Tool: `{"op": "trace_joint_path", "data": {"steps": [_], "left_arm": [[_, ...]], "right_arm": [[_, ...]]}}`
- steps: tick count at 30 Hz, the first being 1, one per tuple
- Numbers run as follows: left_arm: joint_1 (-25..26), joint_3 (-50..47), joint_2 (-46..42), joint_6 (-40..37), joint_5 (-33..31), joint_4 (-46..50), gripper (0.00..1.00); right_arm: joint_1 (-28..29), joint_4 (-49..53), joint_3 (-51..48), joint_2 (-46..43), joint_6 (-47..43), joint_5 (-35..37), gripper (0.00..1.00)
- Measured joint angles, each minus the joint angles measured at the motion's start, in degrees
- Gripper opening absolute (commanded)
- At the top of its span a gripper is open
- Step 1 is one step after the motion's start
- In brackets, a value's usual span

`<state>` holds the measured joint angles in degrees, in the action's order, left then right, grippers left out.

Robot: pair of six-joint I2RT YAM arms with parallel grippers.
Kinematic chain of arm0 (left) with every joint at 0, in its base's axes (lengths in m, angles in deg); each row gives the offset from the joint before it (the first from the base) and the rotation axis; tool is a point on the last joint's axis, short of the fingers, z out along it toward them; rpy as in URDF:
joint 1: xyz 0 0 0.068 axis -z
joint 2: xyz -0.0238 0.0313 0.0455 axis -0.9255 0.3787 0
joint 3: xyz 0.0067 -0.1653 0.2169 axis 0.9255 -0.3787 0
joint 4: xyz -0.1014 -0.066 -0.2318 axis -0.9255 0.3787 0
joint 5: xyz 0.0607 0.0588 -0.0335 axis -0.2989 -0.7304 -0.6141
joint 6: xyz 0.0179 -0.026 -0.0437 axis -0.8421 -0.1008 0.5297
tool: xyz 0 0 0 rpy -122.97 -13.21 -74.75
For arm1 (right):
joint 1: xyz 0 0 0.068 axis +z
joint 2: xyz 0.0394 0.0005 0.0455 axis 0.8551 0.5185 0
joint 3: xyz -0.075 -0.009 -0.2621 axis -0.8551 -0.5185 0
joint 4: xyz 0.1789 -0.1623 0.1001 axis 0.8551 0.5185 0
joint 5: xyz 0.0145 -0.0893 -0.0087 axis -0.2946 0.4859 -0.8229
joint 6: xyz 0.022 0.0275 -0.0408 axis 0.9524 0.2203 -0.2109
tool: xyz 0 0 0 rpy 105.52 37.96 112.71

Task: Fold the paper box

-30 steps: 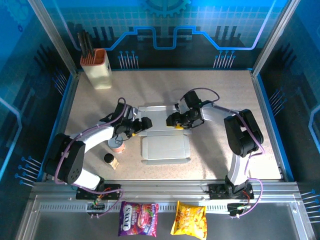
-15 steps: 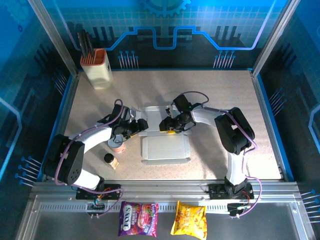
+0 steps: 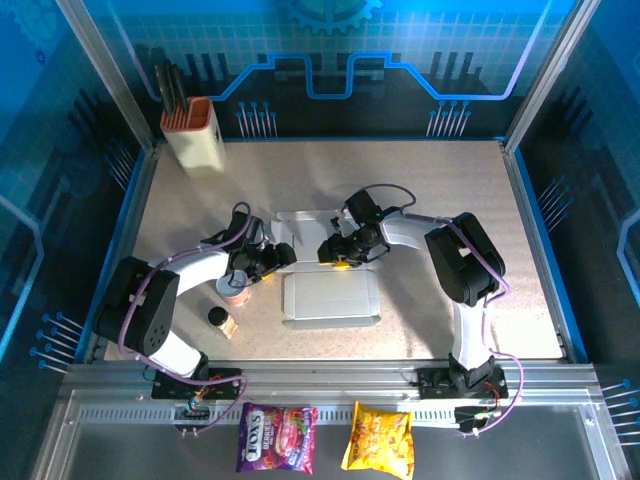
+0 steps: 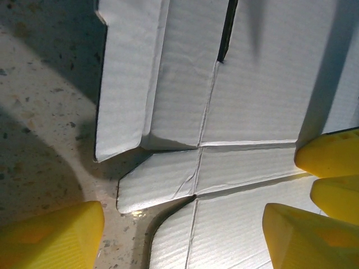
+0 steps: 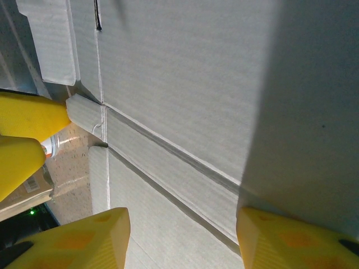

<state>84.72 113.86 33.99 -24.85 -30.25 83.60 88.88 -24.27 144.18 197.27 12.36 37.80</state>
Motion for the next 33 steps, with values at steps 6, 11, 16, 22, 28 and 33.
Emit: {"op": "trace_joint_path", "data": {"steps": [6, 11, 16, 22, 28, 33], "left_arm": [[-0.31, 0.17, 1.25, 0.42, 0.20, -0.20, 0.65], [-0.42, 0.17, 1.31, 0.39, 0.48, -0.96, 0.55], [-0.37, 0.17, 0.48, 0.44, 0.87, -1.40, 0.50], [-0.22, 0.24, -0.87, 0.50, 1.88, -1.70, 0.50], [1.05, 1.70, -0.90, 0.92, 2.95, -1.68, 0.51], [3.13, 4.48, -0.31, 1.57, 3.85, -1.70, 0.51]], "right_arm": [[0.00, -0.17, 0.00, 0.09, 0.00, -0.02, 0.54], [0.00, -0.17, 0.00, 0.09, 0.22, -0.02, 0.54], [0.00, -0.17, 0.00, 0.09, 0.24, -0.02, 0.54], [0.00, -0.20, 0.00, 0.09, 0.39, -0.02, 0.54], [0.00, -0.20, 0.00, 0.09, 0.46, 0.11, 0.51], [0.00, -0.20, -0.02, 0.09, 0.46, 0.39, 0.48]]}}
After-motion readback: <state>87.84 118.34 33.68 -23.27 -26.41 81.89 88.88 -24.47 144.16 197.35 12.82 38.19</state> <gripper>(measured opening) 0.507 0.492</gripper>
